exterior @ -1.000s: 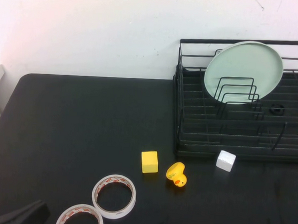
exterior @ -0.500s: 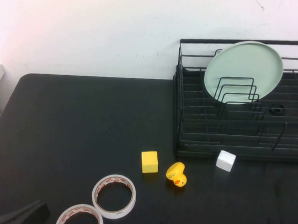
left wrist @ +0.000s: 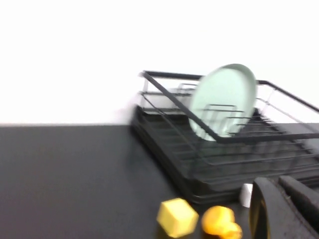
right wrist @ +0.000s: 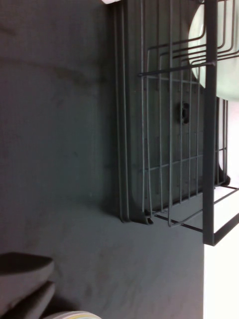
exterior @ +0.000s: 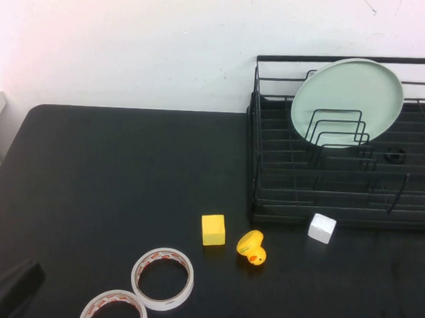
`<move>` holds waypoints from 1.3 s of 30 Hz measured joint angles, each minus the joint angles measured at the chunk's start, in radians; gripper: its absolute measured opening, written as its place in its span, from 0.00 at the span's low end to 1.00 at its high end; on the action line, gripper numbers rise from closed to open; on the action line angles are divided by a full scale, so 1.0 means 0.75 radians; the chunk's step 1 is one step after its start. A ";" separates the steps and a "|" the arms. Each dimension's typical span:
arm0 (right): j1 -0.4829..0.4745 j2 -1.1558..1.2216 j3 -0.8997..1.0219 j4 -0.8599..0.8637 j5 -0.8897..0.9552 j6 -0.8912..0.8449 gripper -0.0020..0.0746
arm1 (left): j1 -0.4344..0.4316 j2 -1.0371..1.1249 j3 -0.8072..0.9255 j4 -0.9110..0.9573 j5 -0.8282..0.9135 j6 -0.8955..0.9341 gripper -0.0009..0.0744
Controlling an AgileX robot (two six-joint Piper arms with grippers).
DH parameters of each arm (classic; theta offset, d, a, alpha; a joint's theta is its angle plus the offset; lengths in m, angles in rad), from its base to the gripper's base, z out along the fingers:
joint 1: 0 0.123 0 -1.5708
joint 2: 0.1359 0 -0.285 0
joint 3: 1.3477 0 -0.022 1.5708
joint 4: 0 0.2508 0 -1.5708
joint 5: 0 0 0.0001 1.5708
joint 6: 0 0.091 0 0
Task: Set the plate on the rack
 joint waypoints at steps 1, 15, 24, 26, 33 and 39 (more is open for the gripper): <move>0.000 0.000 0.000 0.000 0.000 0.000 0.04 | 0.000 0.000 0.003 -0.006 -0.018 0.044 0.01; 0.000 0.000 0.000 0.000 0.000 0.000 0.04 | 0.000 0.000 0.212 -0.072 -0.223 -0.079 0.01; 0.000 0.000 0.000 0.000 0.000 0.000 0.04 | 0.000 0.000 0.212 -0.067 -0.223 -0.097 0.01; 0.000 0.000 0.000 0.000 0.000 0.000 0.04 | 0.000 0.000 0.212 -0.067 -0.223 -0.092 0.01; 0.000 0.000 0.000 0.000 0.000 0.000 0.04 | 0.065 0.000 0.212 0.494 -0.251 -0.492 0.01; 0.000 0.000 0.000 0.000 0.000 0.000 0.04 | 0.403 -0.006 0.212 1.175 -0.112 -1.197 0.01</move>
